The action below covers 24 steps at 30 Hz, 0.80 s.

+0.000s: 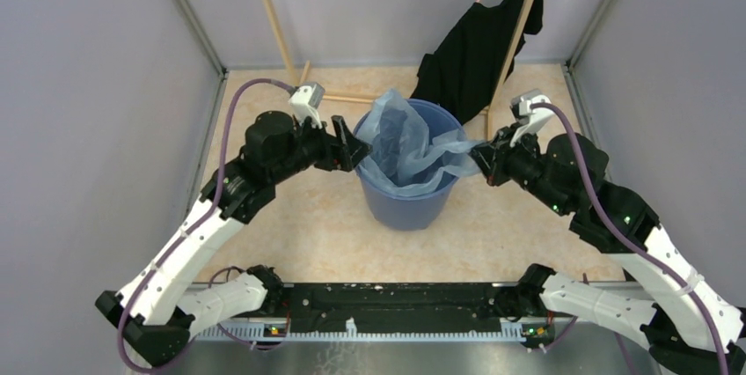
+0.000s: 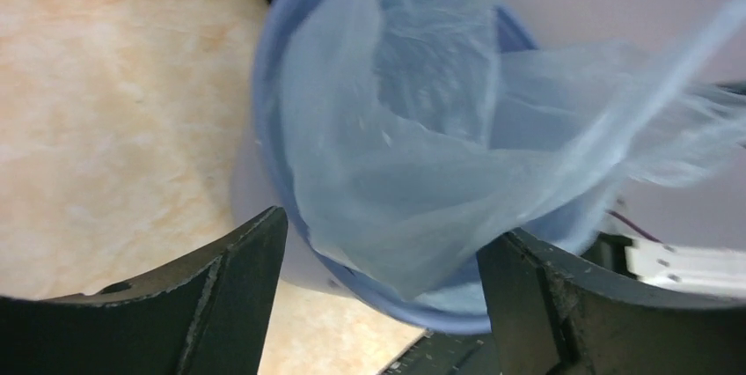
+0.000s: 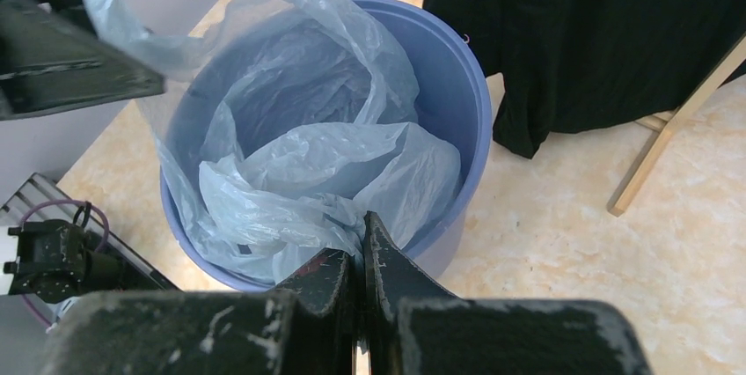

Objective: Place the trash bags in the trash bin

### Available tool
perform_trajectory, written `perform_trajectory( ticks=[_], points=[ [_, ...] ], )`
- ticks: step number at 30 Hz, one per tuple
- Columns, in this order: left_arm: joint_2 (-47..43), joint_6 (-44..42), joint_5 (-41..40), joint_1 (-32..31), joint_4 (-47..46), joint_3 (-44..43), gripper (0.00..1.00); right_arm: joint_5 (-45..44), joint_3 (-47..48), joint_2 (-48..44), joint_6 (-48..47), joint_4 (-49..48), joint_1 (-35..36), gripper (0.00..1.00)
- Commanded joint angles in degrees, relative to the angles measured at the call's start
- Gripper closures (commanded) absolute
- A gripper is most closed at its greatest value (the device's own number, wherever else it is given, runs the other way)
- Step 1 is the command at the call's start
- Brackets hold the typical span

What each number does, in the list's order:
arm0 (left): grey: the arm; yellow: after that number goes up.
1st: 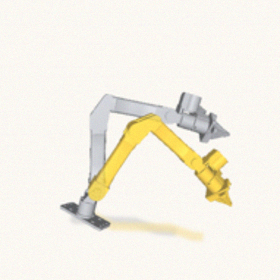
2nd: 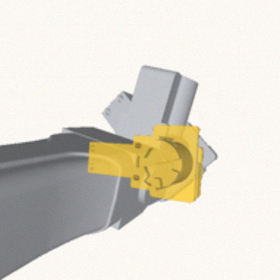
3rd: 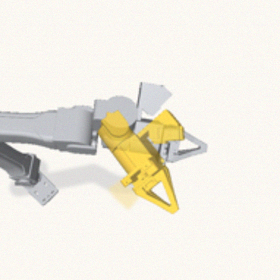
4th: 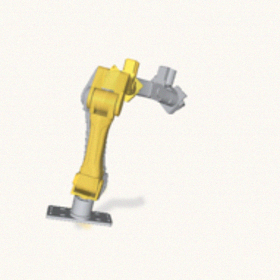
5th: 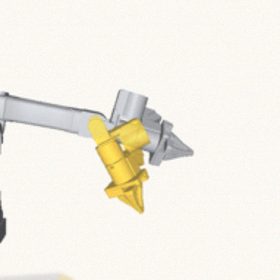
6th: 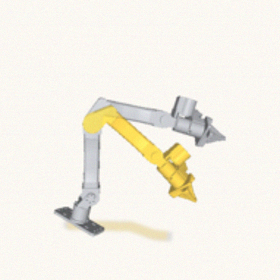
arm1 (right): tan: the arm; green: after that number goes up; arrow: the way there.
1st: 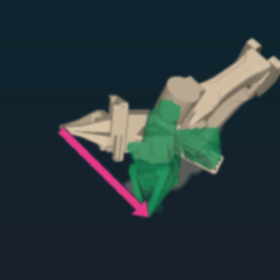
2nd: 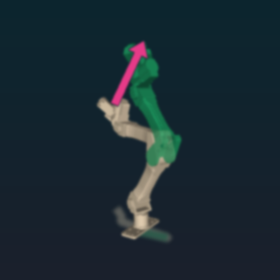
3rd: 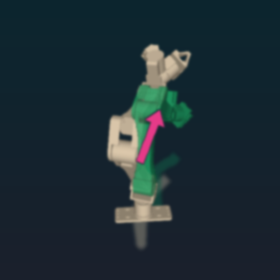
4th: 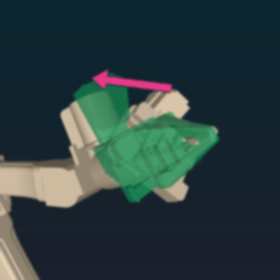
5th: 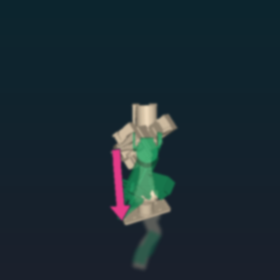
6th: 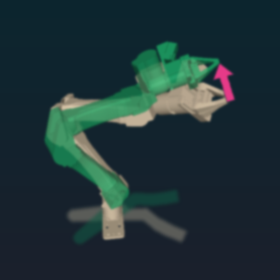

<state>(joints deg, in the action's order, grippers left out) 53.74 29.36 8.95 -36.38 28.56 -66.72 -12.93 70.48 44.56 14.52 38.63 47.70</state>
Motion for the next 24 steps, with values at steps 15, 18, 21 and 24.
perform_trajectory(
  ticks=[15, 18, 21, 24],
  points=[
    [0.96, 0.60, -10.75, -0.14, -3.18, -2.13, 0.89, -12.97, 4.12, 1.01, -1.40, 3.75, -0.40, 1.00],
    [-3.39, 5.66, -5.62, -0.12, -6.88, 3.40, 1.00, -18.99, 4.98, 4.22, -4.12, 1.26, -0.54, 1.00],
    [-7.01, 11.48, -2.03, -0.15, -13.13, 9.80, 1.00, -24.32, 4.31, 8.09, -7.08, -2.85, -1.62, 0.99],
    [-9.27, 15.52, -0.02, -0.09, -18.04, 14.01, 1.00, -23.71, 7.26, 12.37, -3.58, 0.81, -2.00, 0.85]
  ],
)
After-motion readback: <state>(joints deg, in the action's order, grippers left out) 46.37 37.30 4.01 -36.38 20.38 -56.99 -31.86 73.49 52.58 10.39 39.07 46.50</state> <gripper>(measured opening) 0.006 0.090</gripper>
